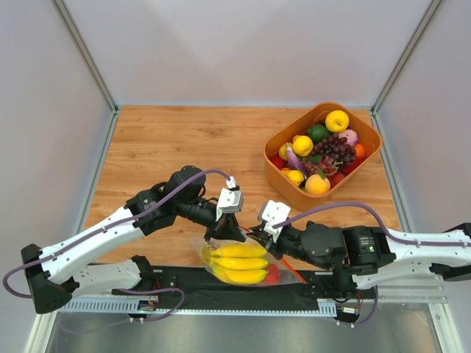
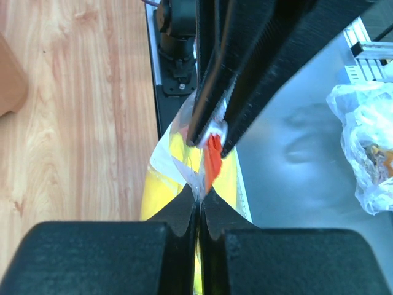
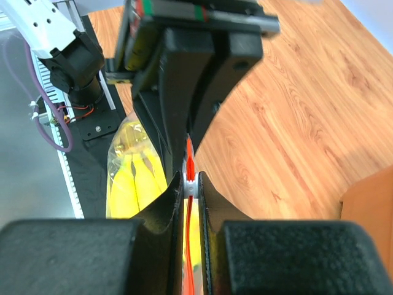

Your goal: Open the zip-top bag and remove the fake food

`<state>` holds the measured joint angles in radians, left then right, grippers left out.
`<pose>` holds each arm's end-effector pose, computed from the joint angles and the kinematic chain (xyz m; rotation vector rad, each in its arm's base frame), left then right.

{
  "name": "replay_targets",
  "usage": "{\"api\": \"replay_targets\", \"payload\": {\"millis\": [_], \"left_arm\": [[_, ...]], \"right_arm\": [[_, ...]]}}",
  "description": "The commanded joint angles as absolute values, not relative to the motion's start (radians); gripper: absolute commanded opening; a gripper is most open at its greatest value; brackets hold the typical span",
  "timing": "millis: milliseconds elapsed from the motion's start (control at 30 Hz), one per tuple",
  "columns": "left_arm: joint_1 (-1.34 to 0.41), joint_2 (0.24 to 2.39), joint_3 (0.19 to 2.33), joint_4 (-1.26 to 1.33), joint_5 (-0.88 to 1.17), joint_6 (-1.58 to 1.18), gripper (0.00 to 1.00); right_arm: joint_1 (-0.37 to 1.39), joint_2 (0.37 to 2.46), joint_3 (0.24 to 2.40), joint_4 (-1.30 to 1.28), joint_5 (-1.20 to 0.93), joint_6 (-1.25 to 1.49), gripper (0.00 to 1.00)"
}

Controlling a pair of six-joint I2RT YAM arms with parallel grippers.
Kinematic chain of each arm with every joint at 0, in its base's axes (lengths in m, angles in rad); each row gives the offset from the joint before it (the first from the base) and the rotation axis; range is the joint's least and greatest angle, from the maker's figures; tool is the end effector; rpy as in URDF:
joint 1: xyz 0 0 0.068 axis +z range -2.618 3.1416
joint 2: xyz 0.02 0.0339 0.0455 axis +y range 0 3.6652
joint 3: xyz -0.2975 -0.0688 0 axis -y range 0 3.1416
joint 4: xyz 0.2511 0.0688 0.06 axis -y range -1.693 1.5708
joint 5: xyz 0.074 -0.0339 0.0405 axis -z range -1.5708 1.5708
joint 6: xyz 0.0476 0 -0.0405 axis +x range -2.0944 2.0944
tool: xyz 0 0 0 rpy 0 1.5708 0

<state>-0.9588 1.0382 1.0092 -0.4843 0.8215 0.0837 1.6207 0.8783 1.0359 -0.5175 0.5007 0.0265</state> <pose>0.0946 -0.1955 0.3702 1.5309 1.5774 -1.3677 0.0140 0.1779 0.4004 -1.1280 1.5736 0.6368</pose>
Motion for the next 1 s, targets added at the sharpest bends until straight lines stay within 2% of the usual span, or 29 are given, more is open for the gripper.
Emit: {"api": "replay_targets", "payload": {"millis": [0, 400, 600, 967], "left_arm": [[-0.954, 1.003, 1.009, -0.448, 0.789, 0.106, 0.0], [-0.95, 0.965, 1.0, -0.451, 0.651, 0.113, 0.0], [-0.945, 0.977, 1.0, -0.44, 0.69, 0.1, 0.0], [-0.914, 0.96, 1.006, -0.466, 0.516, 0.098, 0.0]], "right_arm": [[1.618, 0.836, 1.012, -0.578, 0.555, 0.094, 0.0], [1.618, 0.776, 0.95, -0.611, 0.563, 0.181, 0.0], [1.618, 0.778, 0.94, -0.597, 0.561, 0.193, 0.0], [1.62, 0.766, 0.923, -0.64, 0.566, 0.245, 0.0]]}}
